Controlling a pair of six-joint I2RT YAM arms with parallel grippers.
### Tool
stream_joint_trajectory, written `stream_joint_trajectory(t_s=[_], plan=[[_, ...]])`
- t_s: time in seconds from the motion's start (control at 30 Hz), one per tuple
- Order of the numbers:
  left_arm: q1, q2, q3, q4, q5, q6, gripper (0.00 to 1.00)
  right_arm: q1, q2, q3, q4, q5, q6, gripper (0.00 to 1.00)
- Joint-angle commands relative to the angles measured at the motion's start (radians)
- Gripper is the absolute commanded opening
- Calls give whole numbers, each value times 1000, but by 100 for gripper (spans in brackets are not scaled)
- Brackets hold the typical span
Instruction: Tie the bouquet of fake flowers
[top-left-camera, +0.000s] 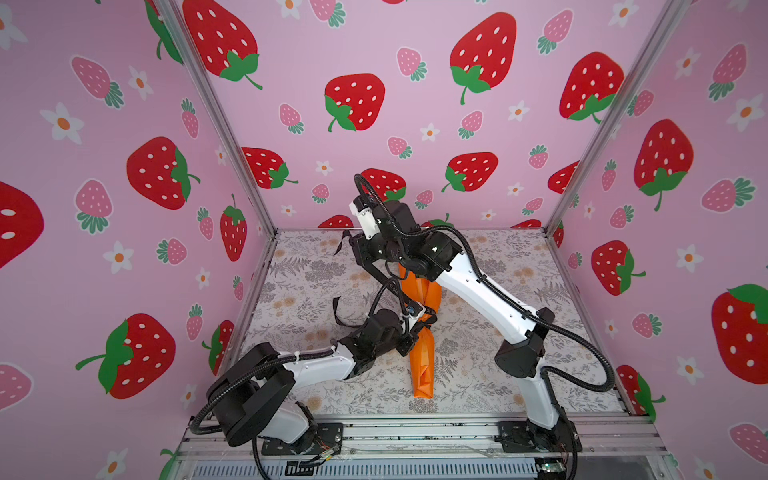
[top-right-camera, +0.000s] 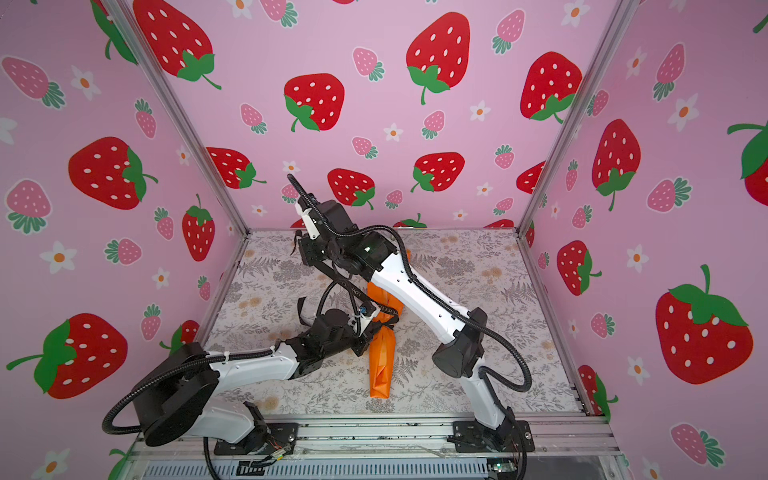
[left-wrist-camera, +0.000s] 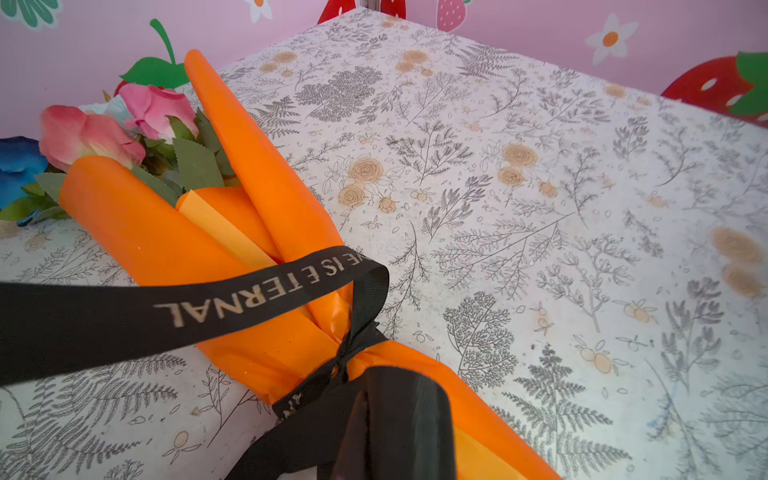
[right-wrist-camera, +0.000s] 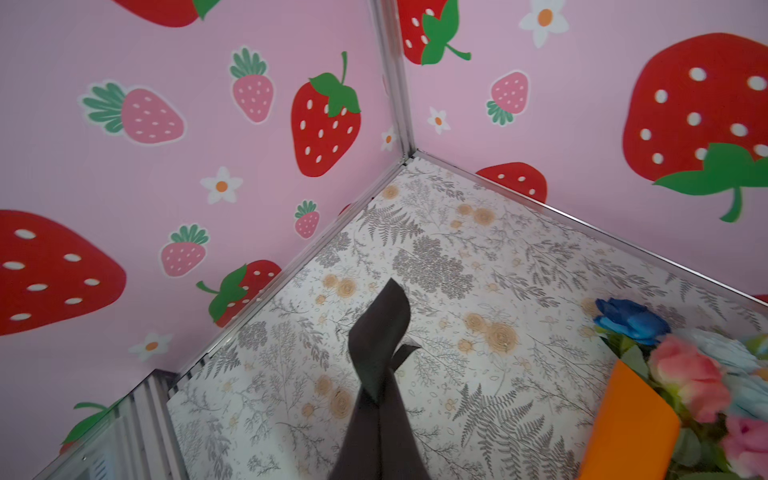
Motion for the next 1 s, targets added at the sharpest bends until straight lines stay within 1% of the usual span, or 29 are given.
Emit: stream_joint_trajectory(t_s=[0.0,0.17,0.27,0.4,0.43,0.47,0.5,0.53,0.57,0.63,0.67,0.7,0.73,0.87,0.97], plan=[[-40,28,2,37,-96,101,0,68,48,-10,19,-40,-69,0],[-88,59,27,13,-146,125,0,160,100,-8,-23,-52,-123,0],[-105,72,41,1,-162,126,0,211,125,-14,-70,-33,-152,0],[-119,78,44,-2,-170,121,0,262,146,-45,-131,3,-161,0],[-119,78,44,-2,-170,118,0,270,145,-55,-141,19,-159,3],[-119,80,44,-3,-168,112,0,277,141,-69,-151,38,-154,14],[-119,79,43,-3,-167,108,0,280,129,-85,-153,63,-146,27],[-119,79,42,-2,-165,105,0,280,117,-100,-150,82,-139,37],[-119,81,41,-2,-165,101,0,280,98,-119,-149,114,-130,44],[-119,80,41,-3,-164,94,0,276,58,-146,-135,180,-121,50],[-119,80,41,-3,-162,93,0,271,35,-156,-128,213,-114,51],[-119,80,41,-6,-162,90,0,265,11,-165,-121,243,-107,55],[-119,78,42,-8,-161,87,0,257,-10,-172,-115,273,-100,56],[-107,72,54,-29,-151,68,0,203,-134,-234,-87,410,-43,56],[-86,55,61,-41,-115,40,0,139,-279,-367,-36,504,35,55]])
